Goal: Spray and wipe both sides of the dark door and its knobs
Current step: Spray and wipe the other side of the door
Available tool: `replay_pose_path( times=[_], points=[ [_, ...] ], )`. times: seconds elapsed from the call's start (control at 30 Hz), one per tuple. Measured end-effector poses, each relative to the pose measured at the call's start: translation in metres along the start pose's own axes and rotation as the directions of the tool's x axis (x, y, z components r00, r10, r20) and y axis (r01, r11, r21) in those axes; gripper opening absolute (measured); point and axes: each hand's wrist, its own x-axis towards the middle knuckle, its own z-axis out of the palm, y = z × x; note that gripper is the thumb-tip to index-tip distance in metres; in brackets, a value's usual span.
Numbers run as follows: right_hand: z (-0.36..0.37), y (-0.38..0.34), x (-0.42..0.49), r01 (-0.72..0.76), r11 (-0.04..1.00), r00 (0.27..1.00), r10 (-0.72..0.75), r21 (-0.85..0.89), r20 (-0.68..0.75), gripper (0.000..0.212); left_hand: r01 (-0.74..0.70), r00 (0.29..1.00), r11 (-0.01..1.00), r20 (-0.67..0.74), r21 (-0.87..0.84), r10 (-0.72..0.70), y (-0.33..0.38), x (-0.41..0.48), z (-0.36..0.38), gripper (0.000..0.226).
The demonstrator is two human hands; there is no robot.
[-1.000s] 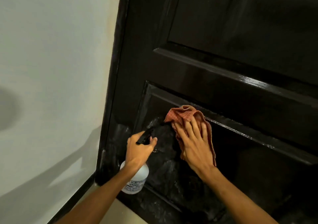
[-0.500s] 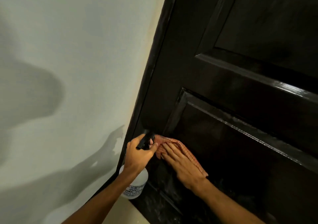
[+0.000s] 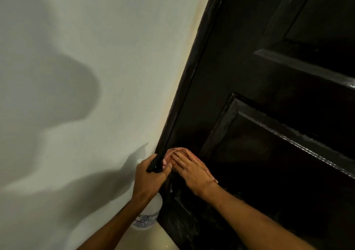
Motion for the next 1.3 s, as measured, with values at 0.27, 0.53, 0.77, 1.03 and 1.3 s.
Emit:
replay_pose_path(
  times=[0.27, 0.53, 0.77, 1.03, 1.3],
  points=[
    [0.003, -0.007, -0.018, -0.063, 0.997, 0.997, 0.066, -0.046, 0.049, 0.068, 0.058, 0.998, 0.998, -0.026, 0.027, -0.058, -0.018, -0.015, -0.010, 0.018],
    [-0.033, 0.032, -0.130, -0.415, 0.908, 0.905, 0.419, 0.064, -0.079, 0.088, -0.037, 0.998, 0.999, 0.058, 0.003, 0.037, 0.019, -0.040, 0.010, 0.018],
    [0.001, -0.034, -0.244, -0.253, 0.966, 0.915, 0.224, 0.046, 0.337, 0.093, -0.039, 0.993, 0.999, 0.113, -0.033, 0.043, 0.043, -0.083, 0.049, 0.022],
    [-0.026, -0.008, -0.354, -0.656, 0.704, 0.732, 0.682, 0.271, -0.001, 0.053, 0.014, 0.963, 0.999, 0.270, -0.037, -0.003, 0.074, -0.137, 0.088, 0.021],
    [-0.036, -0.030, -0.466, -0.743, 0.096, 0.092, 0.995, 0.662, -0.042, 0.047, 0.009, 0.880, 0.998, 0.474, -0.065, 0.023, 0.128, -0.195, 0.148, 0.021]
  ],
)
